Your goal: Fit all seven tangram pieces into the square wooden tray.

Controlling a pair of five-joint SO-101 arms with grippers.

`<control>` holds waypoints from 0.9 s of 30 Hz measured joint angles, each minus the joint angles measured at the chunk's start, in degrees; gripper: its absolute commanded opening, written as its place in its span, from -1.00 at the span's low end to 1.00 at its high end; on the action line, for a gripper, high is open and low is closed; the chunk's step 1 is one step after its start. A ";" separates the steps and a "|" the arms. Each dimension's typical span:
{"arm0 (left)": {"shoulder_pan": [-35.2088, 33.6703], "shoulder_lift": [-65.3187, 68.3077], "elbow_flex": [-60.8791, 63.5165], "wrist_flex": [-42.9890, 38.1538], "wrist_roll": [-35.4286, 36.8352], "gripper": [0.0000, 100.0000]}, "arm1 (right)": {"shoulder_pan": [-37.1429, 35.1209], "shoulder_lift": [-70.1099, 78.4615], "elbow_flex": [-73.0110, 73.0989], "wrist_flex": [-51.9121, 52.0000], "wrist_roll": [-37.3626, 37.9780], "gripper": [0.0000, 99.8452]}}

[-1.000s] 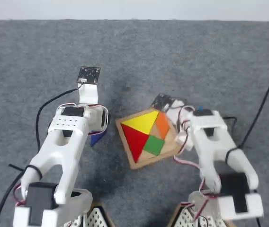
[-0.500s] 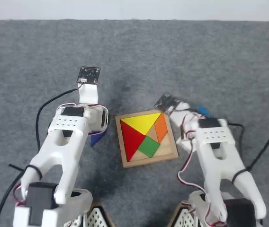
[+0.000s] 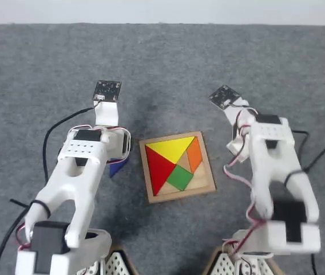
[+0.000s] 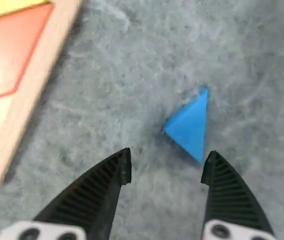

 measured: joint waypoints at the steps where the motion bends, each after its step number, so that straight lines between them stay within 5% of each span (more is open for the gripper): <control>1: 0.00 0.00 0.00 0.00 0.00 -0.67 | 0.35 2.20 -1.23 0.00 0.00 -0.54; 17: 0.00 0.00 0.00 0.00 0.00 -0.67 | 2.29 14.15 -10.73 1.05 -1.41 -0.54; 23: 0.00 0.00 0.00 0.00 0.00 -0.67 | 2.55 14.33 -11.60 0.97 -6.59 -0.85; 27: 0.00 0.00 0.00 0.00 0.00 -0.67 | 2.81 14.33 -12.40 0.79 -9.32 -0.88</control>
